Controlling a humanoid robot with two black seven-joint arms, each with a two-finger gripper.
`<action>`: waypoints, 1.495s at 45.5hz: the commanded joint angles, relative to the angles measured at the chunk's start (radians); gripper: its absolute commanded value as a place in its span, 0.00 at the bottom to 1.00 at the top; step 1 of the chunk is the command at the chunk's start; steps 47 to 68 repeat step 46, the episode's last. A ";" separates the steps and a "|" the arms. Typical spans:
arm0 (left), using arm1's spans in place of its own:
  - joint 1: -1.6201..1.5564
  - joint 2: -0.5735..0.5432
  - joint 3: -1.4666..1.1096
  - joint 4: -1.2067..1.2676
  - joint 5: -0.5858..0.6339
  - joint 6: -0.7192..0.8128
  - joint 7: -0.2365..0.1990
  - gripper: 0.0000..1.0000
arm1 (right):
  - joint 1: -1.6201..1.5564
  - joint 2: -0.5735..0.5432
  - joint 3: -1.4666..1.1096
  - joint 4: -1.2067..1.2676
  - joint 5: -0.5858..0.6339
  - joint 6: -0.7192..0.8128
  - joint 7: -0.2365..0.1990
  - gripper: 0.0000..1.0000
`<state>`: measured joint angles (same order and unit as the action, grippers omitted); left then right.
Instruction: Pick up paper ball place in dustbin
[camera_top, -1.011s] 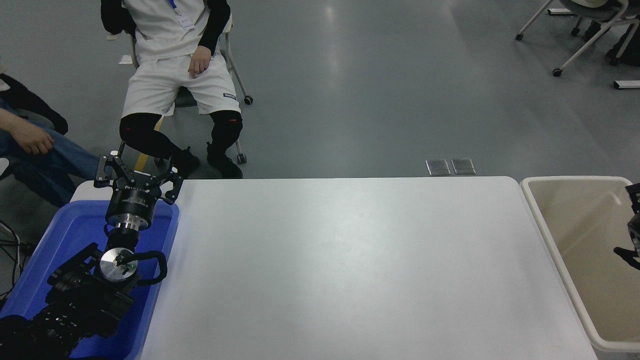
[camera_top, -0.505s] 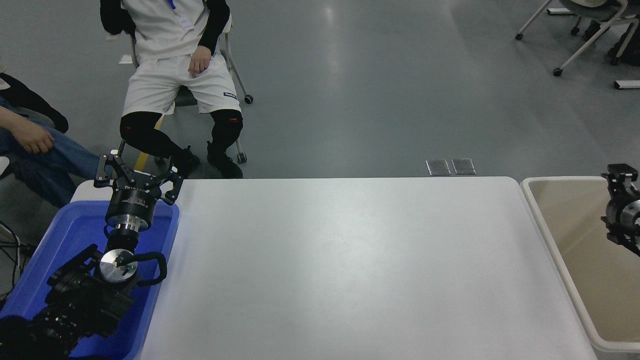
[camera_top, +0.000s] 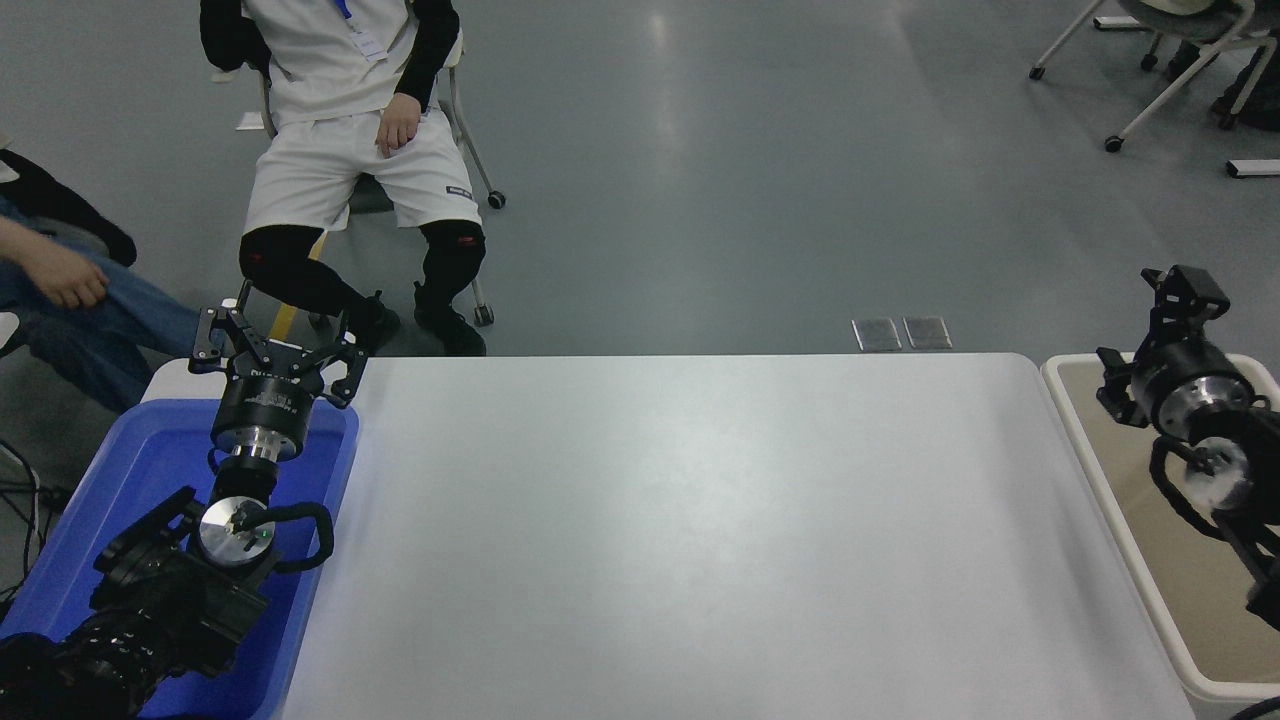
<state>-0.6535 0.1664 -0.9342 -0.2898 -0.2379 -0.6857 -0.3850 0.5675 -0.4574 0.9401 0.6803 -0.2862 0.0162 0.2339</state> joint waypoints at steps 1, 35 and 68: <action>0.000 -0.001 0.000 0.000 0.000 0.000 0.000 0.99 | -0.035 0.118 0.077 0.025 0.029 0.125 0.091 1.00; 0.000 -0.001 0.000 0.000 0.002 -0.002 0.000 0.99 | -0.107 0.273 0.092 0.038 0.116 0.264 0.265 1.00; 0.000 0.001 0.000 0.000 0.002 -0.002 0.002 0.99 | -0.159 0.266 0.095 0.117 0.116 0.317 0.265 1.00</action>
